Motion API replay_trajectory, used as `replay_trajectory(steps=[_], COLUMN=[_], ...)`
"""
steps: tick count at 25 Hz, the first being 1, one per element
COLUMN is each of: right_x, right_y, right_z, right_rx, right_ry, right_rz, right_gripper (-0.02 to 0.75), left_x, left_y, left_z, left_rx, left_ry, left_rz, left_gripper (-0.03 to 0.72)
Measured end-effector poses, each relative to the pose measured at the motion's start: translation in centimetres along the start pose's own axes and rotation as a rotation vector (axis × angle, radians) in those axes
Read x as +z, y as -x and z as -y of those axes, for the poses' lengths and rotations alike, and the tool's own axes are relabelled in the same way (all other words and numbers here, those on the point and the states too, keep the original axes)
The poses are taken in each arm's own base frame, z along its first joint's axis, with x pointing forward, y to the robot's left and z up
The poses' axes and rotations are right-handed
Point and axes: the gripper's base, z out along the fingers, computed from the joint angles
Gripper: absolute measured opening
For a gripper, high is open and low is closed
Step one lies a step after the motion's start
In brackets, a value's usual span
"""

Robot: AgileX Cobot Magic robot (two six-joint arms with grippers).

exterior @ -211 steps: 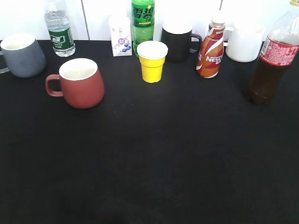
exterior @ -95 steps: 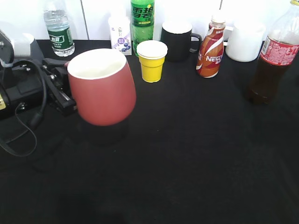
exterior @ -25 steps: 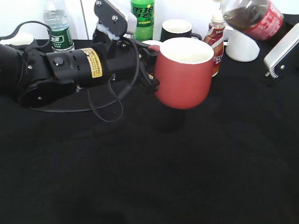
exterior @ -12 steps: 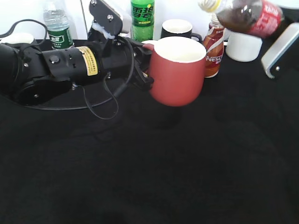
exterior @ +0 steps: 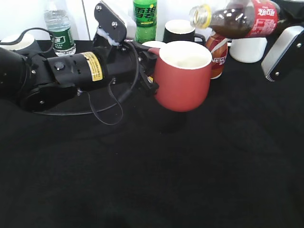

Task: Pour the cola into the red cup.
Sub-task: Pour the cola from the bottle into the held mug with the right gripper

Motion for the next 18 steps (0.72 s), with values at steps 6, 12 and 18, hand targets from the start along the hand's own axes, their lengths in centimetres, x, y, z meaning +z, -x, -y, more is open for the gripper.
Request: replay_trajectory(steps=[6, 12, 18], right_x=[0.0, 0.0, 0.0], right_y=[0.0, -0.01, -0.01], right_z=[0.0, 0.0, 0.0], right_rx=[-0.052, -0.102, -0.134], right_ry=[0.0, 0.0, 0.0], right_rz=[0.0, -0.001, -0.001], right_gripper=[0.368, 0.368, 0.368], left_x=[-0.01, -0.01, 0.0], left_y=[0.13, 0.13, 0.16], left_z=[0.02, 0.02, 0.01], left_rx=[0.0, -0.001, 0.0], left_ry=[-0.004, -0.003, -0.003], left_rz=[0.015, 0.015, 0.016], left_gripper=[0.064, 0.064, 0.064])
